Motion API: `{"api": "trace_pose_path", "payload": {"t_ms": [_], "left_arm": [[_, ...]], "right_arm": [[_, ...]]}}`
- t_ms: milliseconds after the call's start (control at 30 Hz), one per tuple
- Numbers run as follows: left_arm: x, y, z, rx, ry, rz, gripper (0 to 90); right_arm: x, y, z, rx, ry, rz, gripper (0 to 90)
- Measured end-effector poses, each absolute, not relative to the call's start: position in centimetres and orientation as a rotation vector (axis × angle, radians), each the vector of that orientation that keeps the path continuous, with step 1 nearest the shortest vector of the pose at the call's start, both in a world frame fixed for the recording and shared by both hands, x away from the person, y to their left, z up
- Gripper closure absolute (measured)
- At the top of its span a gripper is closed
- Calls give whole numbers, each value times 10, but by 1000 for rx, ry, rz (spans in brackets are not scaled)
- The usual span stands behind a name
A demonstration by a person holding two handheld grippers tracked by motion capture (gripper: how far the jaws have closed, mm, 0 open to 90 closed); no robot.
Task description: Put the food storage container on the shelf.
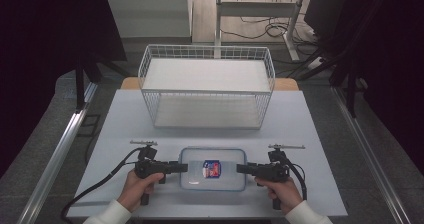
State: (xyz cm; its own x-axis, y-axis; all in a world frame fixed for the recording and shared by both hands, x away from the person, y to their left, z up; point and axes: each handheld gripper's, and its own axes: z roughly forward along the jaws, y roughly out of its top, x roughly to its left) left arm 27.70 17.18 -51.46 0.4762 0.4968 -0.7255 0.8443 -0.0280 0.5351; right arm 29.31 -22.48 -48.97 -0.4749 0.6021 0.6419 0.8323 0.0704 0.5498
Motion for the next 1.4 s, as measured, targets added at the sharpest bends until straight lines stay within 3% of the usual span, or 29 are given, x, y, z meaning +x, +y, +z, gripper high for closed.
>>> {"api": "trace_pose_path", "payload": {"t_ms": [900,1400], "left_arm": [[273,174,-503,1680,1141,-370,515],[307,184,-493,1705,1102,-302,514]], "right_arm": [[291,-222,-480,-1425,-2141,-1404,501],[318,-212,-474,-1393,-2191,-1463,501]]}}
